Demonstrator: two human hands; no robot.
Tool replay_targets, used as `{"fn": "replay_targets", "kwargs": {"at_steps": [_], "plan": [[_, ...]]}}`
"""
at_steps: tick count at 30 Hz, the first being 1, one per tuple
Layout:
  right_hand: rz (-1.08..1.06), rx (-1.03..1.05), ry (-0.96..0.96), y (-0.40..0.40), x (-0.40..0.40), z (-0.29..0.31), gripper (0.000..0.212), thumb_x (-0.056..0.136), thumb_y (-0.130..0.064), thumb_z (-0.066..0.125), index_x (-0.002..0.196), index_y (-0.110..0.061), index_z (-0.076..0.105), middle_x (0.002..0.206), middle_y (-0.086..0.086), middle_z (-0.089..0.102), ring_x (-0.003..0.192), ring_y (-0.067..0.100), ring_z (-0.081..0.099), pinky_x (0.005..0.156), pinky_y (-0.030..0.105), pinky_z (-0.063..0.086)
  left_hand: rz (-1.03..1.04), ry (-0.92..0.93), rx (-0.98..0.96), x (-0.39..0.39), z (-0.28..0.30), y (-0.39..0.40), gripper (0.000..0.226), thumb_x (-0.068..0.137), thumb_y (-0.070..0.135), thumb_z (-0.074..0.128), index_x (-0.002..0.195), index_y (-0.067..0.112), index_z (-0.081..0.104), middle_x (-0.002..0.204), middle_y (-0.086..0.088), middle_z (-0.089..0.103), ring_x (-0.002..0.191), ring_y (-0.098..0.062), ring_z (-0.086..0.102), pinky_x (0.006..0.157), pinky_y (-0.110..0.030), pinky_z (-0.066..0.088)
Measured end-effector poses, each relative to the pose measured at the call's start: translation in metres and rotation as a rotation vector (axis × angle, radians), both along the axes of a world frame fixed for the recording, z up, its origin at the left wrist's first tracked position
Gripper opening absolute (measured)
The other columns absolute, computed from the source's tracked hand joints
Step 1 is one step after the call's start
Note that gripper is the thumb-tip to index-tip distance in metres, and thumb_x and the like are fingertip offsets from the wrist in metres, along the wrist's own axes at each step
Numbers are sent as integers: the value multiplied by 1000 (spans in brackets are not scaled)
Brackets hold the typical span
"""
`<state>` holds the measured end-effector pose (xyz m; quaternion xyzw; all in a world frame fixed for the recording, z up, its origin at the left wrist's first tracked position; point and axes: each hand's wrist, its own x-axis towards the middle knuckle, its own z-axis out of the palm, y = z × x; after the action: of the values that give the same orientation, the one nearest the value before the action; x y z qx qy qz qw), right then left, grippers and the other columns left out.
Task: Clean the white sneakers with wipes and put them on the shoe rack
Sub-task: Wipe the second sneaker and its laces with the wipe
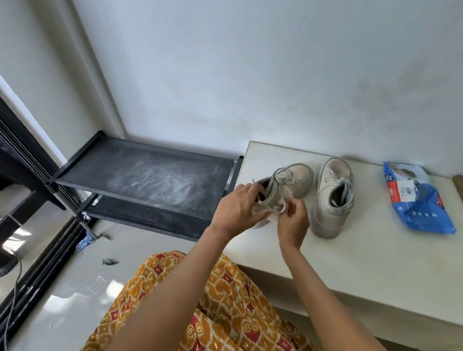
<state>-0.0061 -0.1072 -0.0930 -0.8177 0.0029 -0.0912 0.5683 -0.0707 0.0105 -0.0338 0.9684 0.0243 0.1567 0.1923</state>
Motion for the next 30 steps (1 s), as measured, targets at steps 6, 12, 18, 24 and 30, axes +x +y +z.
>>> {"fn": "replay_targets", "kwargs": {"at_steps": [6, 12, 18, 24, 30], "plan": [[60, 136, -122, 3, -13, 8, 20, 87, -8, 64, 107, -2, 64, 100, 9, 69, 88, 18, 64, 71, 11, 47, -132, -21, 252, 16, 8, 4, 10, 83, 17, 64, 74, 11, 62, 76, -5, 63, 59, -29, 59, 42, -28, 37], [64, 143, -124, 8, -2, 21, 24, 85, -2, 63, 108, -1, 67, 101, 0, 66, 93, 9, 61, 78, 4, 43, 68, 86, -191, 19, 6, 22, 19, 86, 14, 64, 103, 8, 72, 101, -11, 60, 83, -26, 61, 69, -34, 47], [44, -91, 79, -24, 23, -8, 12, 83, 2, 59, 91, 1, 68, 91, 18, 70, 84, 31, 64, 66, 25, 40, -62, 109, 115, 27, 13, 23, 44, 82, 2, 59, 122, 14, 46, 78, -14, 61, 66, -28, 54, 50, -38, 45], [82, 35, -190, -3, 14, 15, 27, 86, -2, 60, 112, -7, 67, 106, 7, 68, 95, 15, 62, 83, 26, 50, -67, 219, 239, 32, 16, 12, 18, 86, 0, 47, 84, 11, 62, 71, -8, 53, 65, -24, 47, 53, -31, 34], [119, -190, -130, -14, 12, -10, 24, 91, -8, 57, 112, -4, 67, 90, 14, 63, 81, 28, 62, 64, 23, 36, -174, 136, 224, 19, 13, 16, 30, 84, 18, 38, 73, 13, 66, 81, 0, 67, 75, -15, 36, 64, -36, 48]]}}
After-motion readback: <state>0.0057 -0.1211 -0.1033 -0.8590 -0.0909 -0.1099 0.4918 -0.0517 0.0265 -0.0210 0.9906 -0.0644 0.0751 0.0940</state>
